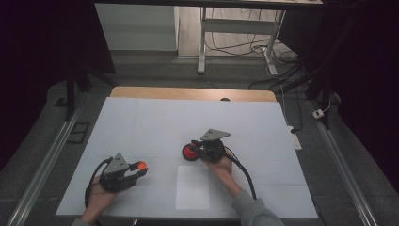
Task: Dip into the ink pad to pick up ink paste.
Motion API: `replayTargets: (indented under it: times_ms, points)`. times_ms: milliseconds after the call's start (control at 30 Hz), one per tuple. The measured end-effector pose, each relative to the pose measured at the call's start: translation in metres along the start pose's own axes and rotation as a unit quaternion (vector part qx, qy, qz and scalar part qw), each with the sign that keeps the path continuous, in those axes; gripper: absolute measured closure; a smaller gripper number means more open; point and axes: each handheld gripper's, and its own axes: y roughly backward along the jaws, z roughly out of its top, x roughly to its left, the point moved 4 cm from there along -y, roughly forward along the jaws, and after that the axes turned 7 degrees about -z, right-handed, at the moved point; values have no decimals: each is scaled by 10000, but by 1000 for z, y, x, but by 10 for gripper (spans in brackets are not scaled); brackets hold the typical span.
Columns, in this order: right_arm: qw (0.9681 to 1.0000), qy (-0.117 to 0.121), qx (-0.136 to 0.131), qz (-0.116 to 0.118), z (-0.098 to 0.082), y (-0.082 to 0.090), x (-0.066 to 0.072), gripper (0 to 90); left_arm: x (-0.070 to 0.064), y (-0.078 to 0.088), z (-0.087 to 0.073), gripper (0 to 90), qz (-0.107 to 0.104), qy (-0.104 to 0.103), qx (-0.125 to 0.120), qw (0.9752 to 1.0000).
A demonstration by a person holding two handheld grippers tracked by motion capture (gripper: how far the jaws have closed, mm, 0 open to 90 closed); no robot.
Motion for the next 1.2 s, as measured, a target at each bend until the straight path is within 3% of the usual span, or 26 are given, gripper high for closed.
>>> replayTargets:
  times_ms: [367, 1200]
  points:
    - [9998, 92, 155, -91, -5, -4, -1, 728, 0, 0, 0, 652, -2, -5, -1, 10000]
    - [9999, 34, 2, -134, -9, -6, 0, 731, -1, 1, 0, 652, 13, -1, -11, 10000]
